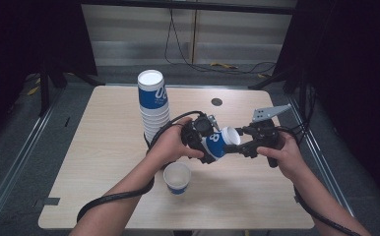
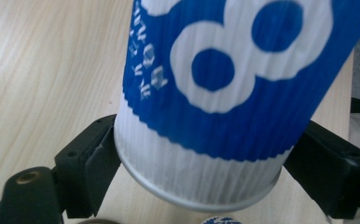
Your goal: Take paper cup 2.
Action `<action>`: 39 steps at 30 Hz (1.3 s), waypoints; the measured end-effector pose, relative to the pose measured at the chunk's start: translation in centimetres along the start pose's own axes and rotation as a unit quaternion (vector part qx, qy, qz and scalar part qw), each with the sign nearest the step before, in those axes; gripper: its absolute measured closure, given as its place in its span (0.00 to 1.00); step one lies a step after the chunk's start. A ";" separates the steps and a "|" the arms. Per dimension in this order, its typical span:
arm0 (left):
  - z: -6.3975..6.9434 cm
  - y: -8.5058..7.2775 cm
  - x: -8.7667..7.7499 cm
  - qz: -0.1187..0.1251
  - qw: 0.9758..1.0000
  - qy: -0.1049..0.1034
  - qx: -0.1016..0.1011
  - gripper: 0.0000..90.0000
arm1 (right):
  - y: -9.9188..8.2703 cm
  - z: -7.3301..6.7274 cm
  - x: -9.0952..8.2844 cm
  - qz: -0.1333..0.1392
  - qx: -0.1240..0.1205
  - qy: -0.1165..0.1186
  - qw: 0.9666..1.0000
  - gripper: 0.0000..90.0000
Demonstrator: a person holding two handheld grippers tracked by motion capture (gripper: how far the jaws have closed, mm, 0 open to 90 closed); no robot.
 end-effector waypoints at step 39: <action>0.2 0.2 -1.1 -0.052 0.999 -0.005 0.015 0.24 | -0.7 0.1 0.7 0.013 -0.002 0.036 0.999 0.31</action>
Point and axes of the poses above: each handheld gripper's, and its own axes: x roughly forward along the jaws, y roughly out of its top, z roughly to its right, the point moved 1 cm from there along x, roughly forward along the jaws, and after that the axes turned 4 degrees about x, right-handed, at the moved point
